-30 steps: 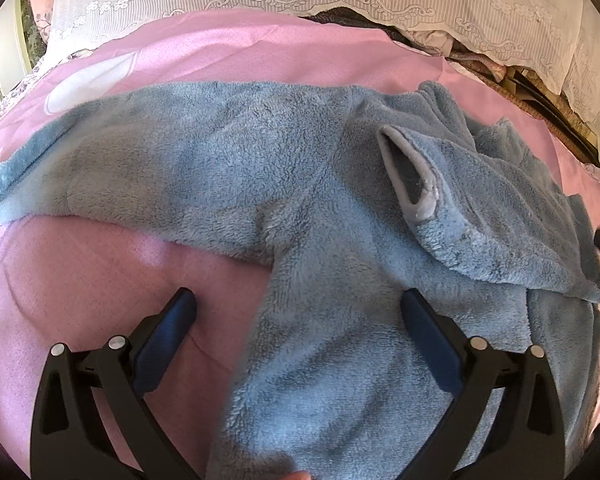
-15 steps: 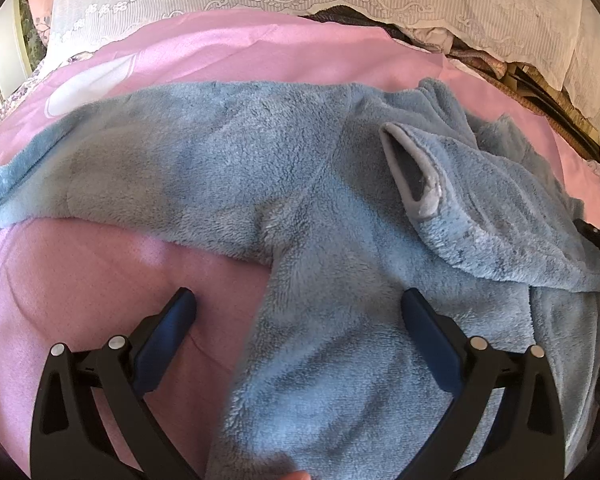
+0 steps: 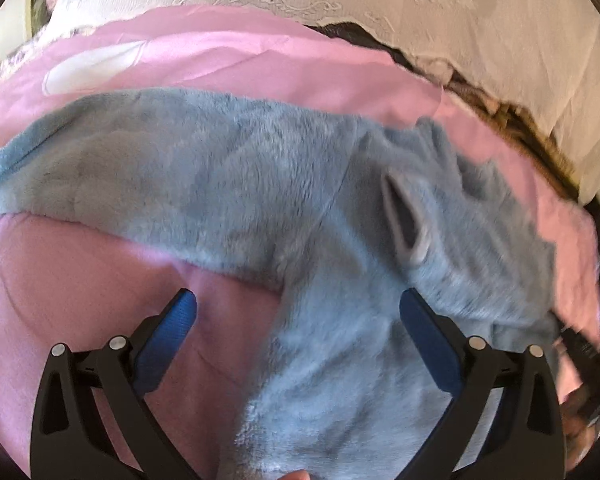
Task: Fold small clothes
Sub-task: 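Open the right tool to release the cuff and withdraw it, then grasp the folded sleeve cuff with the left tool while the right tool pins the jacket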
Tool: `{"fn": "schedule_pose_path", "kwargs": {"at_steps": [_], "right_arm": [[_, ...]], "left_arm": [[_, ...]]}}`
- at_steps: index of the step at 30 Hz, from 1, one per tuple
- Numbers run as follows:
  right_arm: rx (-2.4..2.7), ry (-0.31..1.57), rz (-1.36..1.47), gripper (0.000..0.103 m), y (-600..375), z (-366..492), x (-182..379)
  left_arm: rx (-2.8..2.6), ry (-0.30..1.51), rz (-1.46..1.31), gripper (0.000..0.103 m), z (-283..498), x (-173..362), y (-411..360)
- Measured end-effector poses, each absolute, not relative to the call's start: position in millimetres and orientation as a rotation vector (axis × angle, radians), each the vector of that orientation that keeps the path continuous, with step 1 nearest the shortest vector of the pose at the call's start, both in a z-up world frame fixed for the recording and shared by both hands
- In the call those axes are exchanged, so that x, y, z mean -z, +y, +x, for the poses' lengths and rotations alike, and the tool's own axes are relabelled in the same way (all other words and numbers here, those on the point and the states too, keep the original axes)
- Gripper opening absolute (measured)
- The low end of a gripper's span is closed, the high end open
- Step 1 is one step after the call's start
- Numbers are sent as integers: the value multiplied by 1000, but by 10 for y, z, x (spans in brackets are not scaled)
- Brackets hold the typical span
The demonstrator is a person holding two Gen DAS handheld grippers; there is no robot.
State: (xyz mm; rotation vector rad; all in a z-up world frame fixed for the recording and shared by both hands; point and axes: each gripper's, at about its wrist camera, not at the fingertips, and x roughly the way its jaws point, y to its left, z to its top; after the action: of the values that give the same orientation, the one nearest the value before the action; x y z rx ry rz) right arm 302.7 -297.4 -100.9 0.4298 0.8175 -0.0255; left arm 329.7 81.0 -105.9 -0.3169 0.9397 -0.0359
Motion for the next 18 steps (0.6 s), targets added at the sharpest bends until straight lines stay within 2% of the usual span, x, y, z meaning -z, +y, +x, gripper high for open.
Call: {"fn": "schedule_pose_path", "kwargs": {"at_steps": [3, 5, 7, 9, 13, 18], "right_arm": [[-7, 809, 433, 21, -2962, 3040, 1020], [-44, 803, 429, 39, -2937, 3056, 1005], [-64, 804, 390, 48, -2857, 3070, 977], [-57, 808, 349, 50, -2789, 3080, 958], [-74, 803, 387, 50, -2850, 3076, 970], [-75, 804, 382, 51, -2844, 3058, 969]], "left_arm": [[43, 906, -310, 99, 3327, 919, 756], [58, 881, -287, 99, 3374, 807, 624], [54, 881, -238, 99, 3463, 757, 439], [-5, 908, -163, 99, 3579, 802, 294], [-54, 991, -143, 99, 3835, 1243, 286], [-14, 964, -179, 99, 3807, 1204, 423]]}}
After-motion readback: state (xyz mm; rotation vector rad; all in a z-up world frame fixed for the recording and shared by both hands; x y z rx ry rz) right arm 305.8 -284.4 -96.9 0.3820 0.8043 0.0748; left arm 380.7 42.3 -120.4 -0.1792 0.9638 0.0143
